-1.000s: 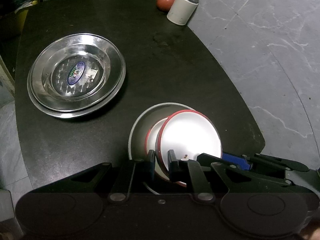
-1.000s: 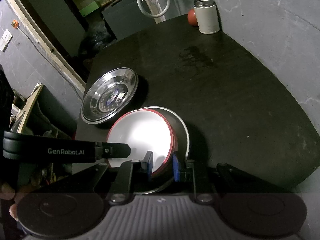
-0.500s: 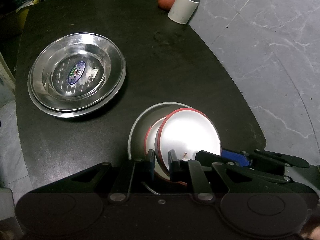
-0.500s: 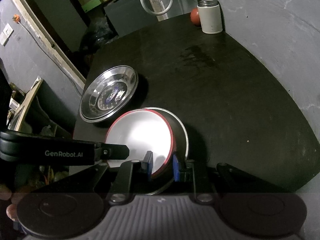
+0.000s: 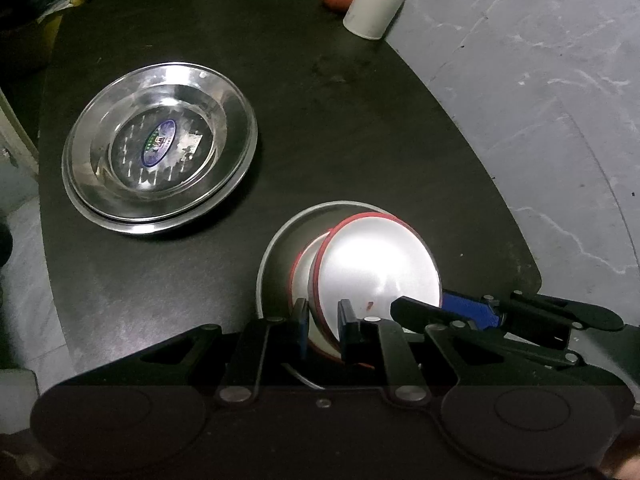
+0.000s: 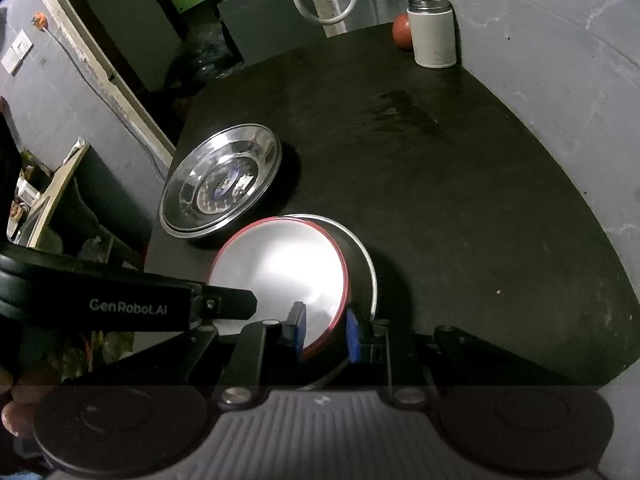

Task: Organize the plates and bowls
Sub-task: 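Open the left gripper and withdraw it from the nested bowls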

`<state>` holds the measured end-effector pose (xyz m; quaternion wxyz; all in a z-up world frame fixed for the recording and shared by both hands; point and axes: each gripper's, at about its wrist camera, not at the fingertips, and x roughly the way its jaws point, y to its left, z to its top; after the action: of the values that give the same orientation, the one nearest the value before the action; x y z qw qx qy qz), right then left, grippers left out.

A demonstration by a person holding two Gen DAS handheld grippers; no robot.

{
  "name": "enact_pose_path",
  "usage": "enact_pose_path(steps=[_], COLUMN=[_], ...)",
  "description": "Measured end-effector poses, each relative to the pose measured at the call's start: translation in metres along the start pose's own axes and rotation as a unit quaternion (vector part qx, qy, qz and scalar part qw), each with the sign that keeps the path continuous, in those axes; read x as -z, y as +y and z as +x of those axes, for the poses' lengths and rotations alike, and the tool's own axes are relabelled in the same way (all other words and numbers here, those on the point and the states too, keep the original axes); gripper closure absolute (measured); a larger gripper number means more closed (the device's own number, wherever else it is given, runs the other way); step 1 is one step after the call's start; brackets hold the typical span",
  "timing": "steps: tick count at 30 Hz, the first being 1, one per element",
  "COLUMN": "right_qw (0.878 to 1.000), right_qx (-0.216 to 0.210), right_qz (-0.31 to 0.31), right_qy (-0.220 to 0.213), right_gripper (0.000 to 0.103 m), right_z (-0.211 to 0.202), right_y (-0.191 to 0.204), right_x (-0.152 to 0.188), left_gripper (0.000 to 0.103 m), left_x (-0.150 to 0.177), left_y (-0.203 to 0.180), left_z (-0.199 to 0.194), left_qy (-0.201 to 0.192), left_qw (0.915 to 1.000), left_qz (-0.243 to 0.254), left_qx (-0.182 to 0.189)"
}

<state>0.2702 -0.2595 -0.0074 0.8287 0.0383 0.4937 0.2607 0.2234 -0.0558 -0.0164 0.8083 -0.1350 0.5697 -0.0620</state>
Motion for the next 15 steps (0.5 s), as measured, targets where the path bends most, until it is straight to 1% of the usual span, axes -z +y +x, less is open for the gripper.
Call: enact_pose_path(steps=[3,5,12,15], right_qw=[1.0,1.0,1.0,1.0], right_qx=[0.002,0.004,0.007,0.008], right_qz=[-0.005,-0.009,-0.016,-0.017], right_qy=[0.001,0.001,0.001,0.001], right_gripper=[0.079,0.079,0.079,0.078], right_z=[0.0002,0.0004,0.0011,0.0017], right_y=[0.0014,0.0025,0.0041,0.0042], right_x=[-0.0006,-0.0006,-0.0014,-0.0018], left_gripper=[0.087,0.084,0.084,0.083], left_x=[-0.0013,-0.0014,-0.0018,-0.002], left_y=[-0.0024,-0.0029,-0.0005,-0.0002], left_z=[-0.0019,-0.0008,-0.001,-0.0008], left_qy=[-0.001,0.002,0.005,0.007], left_qw=[0.9999,0.9998,0.9998,0.9998], left_qz=[0.003,0.003,0.001,0.0], left_qx=[-0.01,-0.021,-0.019,-0.017])
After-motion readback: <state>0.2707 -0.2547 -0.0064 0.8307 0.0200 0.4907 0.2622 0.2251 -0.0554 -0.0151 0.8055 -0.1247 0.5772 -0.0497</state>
